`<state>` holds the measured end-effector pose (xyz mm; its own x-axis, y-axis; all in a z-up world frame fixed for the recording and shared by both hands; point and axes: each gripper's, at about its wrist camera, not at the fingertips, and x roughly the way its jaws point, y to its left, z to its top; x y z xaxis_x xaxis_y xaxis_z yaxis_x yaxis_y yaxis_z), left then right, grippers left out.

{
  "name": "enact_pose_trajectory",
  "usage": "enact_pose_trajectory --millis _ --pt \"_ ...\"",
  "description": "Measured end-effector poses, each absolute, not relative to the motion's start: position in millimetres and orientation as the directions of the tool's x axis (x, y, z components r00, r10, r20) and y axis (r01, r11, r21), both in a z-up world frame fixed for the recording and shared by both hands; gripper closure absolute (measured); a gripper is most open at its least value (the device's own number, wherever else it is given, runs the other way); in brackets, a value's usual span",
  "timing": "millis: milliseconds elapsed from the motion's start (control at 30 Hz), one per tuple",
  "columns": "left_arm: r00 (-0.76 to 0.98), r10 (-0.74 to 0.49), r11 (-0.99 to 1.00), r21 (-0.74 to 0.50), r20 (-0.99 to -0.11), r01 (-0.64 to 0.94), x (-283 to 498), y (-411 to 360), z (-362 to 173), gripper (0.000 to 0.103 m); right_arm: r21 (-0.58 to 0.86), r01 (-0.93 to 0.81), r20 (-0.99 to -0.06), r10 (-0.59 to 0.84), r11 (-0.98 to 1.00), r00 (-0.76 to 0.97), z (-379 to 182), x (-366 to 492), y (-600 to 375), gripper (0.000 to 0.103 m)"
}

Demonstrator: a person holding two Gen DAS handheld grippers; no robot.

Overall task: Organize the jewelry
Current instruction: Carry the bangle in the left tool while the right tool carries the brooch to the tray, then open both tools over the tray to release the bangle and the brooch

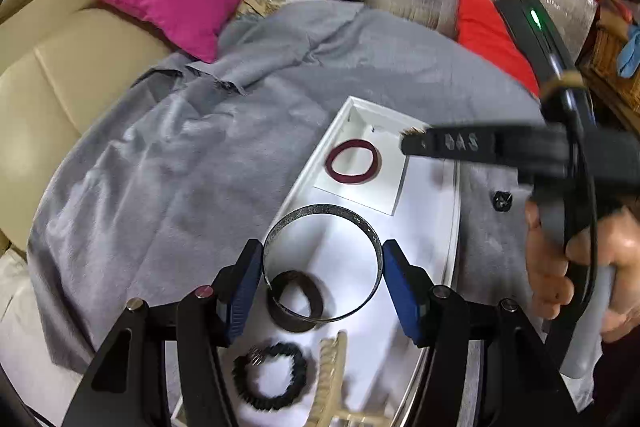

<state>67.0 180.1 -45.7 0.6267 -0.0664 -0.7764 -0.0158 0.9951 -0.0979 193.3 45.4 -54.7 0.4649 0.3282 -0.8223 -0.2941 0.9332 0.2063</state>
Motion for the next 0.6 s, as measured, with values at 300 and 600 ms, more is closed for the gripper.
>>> enact_pose_trajectory --millis 300,600 --pt "0.537 -0.053 0.994 -0.094 -0.842 -0.05 104.6 170.5 -76.7 0.041 0.195 -0.255 -0.877 0.285 0.947 0.387 -78.1 219.7 49.3 0.067" --pt "0.466 -0.061 0.99 -0.113 -0.883 -0.085 119.1 174.1 -95.6 0.04 0.245 -0.217 -0.896 0.306 0.945 0.323 -83.9 228.6 49.4 0.063"
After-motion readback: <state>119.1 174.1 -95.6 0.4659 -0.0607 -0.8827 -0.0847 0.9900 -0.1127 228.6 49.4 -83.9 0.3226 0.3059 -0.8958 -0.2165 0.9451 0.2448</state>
